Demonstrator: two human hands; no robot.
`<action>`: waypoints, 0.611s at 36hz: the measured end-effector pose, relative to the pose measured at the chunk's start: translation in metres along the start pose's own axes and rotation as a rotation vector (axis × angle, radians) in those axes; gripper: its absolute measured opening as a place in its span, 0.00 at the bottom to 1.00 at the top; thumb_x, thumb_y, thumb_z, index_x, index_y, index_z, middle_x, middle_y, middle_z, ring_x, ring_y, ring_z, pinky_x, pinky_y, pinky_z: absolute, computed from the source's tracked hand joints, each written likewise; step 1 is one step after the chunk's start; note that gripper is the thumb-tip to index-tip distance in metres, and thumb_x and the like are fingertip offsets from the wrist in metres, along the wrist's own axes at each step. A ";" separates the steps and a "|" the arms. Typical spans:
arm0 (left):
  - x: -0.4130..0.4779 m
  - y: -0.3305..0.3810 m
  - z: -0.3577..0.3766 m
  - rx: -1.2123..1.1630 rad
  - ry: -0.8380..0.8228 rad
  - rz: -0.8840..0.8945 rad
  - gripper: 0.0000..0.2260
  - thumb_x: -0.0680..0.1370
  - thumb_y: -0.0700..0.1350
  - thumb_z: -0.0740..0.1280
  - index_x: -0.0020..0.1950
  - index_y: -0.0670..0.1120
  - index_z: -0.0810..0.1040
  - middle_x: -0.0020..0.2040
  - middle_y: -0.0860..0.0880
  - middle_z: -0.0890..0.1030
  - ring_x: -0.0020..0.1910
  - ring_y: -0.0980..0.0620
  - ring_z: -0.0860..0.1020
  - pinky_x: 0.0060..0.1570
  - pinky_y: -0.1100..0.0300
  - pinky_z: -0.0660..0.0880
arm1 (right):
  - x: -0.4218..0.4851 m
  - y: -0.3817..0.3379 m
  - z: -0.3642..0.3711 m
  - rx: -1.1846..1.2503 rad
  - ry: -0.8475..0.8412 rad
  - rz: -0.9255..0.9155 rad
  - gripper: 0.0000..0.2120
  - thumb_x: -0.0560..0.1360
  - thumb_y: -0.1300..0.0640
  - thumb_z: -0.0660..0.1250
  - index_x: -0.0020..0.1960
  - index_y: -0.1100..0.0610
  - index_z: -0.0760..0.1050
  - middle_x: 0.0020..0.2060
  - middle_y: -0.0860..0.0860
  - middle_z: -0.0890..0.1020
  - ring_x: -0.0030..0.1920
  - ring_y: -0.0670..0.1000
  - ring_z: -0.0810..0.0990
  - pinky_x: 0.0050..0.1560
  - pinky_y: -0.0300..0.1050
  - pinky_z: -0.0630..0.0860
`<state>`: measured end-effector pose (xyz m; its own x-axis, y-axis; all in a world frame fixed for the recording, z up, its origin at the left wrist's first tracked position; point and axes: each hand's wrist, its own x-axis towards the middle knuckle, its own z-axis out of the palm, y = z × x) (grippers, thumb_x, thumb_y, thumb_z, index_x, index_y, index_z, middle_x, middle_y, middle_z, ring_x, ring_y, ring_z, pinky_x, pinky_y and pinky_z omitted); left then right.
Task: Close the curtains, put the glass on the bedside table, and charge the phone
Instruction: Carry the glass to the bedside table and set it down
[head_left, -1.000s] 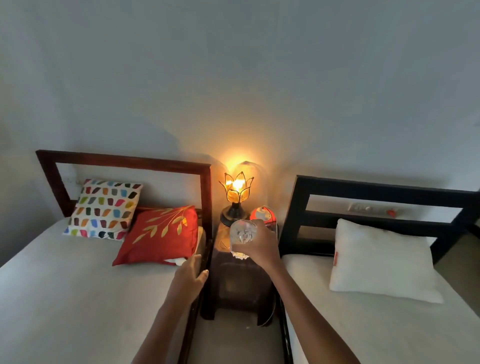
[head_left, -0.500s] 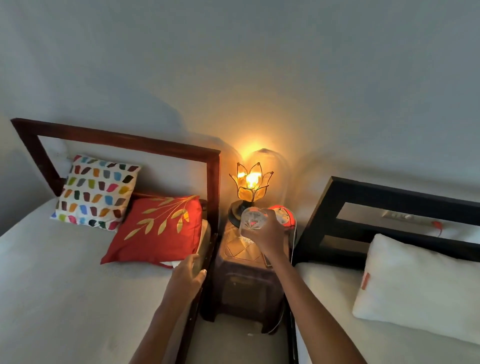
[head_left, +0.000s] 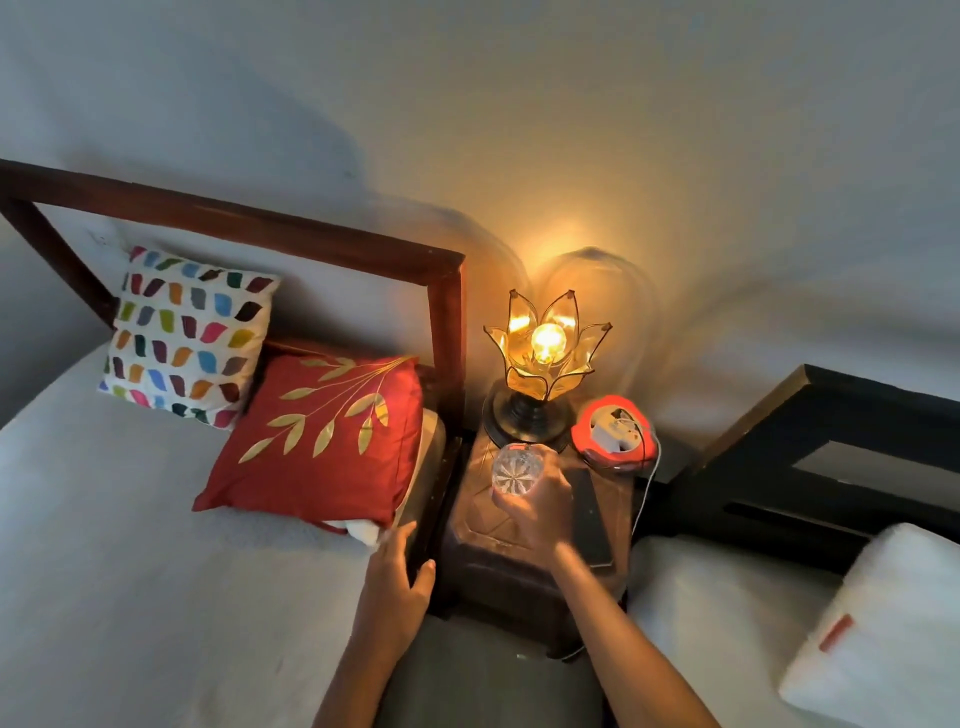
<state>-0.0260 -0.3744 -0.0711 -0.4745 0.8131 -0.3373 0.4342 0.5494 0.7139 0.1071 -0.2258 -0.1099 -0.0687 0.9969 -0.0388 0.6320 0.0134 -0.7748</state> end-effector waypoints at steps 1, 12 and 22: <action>0.004 -0.001 0.002 0.003 0.004 -0.009 0.23 0.76 0.44 0.66 0.71 0.46 0.65 0.69 0.46 0.70 0.68 0.48 0.69 0.65 0.56 0.67 | 0.004 0.005 0.005 -0.004 -0.004 0.008 0.40 0.59 0.46 0.79 0.65 0.58 0.68 0.55 0.56 0.81 0.53 0.53 0.81 0.49 0.46 0.82; 0.022 -0.027 0.021 0.012 0.008 -0.095 0.23 0.75 0.42 0.68 0.69 0.46 0.68 0.67 0.46 0.73 0.66 0.48 0.71 0.65 0.56 0.68 | 0.027 0.048 0.040 -0.034 -0.064 0.050 0.39 0.58 0.45 0.77 0.64 0.52 0.65 0.54 0.53 0.79 0.53 0.52 0.79 0.50 0.50 0.81; 0.026 -0.035 0.036 0.037 -0.019 -0.124 0.23 0.75 0.41 0.68 0.69 0.45 0.67 0.66 0.45 0.73 0.66 0.47 0.70 0.64 0.57 0.66 | 0.031 0.066 0.057 -0.039 -0.080 0.076 0.39 0.60 0.47 0.78 0.65 0.55 0.65 0.55 0.54 0.78 0.54 0.53 0.78 0.51 0.45 0.79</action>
<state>-0.0263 -0.3655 -0.1268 -0.5116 0.7419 -0.4334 0.4013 0.6523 0.6430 0.1029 -0.1986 -0.1986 -0.0802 0.9857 -0.1480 0.6672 -0.0572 -0.7426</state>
